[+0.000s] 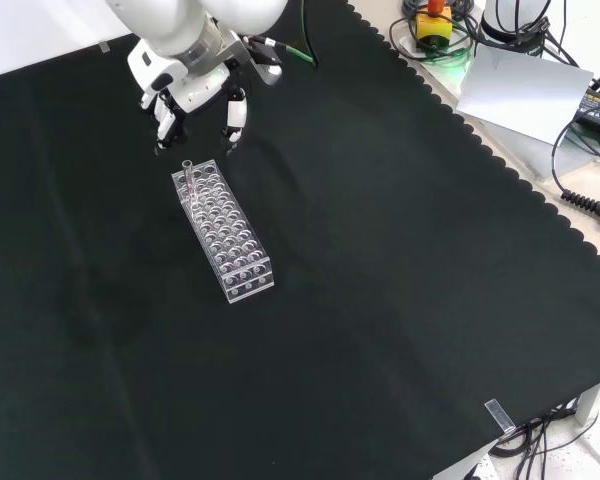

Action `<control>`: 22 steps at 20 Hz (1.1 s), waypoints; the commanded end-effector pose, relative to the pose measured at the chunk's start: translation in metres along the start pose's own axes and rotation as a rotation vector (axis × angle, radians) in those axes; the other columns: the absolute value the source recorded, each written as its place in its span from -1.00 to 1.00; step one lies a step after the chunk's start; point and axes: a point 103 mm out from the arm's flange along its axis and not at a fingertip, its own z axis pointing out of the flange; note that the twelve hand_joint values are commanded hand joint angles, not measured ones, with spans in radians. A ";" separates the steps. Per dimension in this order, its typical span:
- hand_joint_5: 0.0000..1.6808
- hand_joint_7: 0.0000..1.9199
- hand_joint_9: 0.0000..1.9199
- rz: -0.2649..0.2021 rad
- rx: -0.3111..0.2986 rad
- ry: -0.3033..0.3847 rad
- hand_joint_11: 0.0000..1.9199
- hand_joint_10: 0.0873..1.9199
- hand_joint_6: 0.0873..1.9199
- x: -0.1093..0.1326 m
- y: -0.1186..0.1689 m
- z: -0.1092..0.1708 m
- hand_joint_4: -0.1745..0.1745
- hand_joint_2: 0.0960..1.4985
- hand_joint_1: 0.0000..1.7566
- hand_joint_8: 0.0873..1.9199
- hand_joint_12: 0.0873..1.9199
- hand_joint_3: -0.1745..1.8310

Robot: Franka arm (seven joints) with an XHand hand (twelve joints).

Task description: Pick up the test tube.

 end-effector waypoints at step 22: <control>-0.25 0.04 -0.10 -0.022 -0.012 0.028 -0.55 -0.36 -0.35 0.039 0.032 0.033 -0.58 -0.19 0.12 -0.28 0.43 -0.24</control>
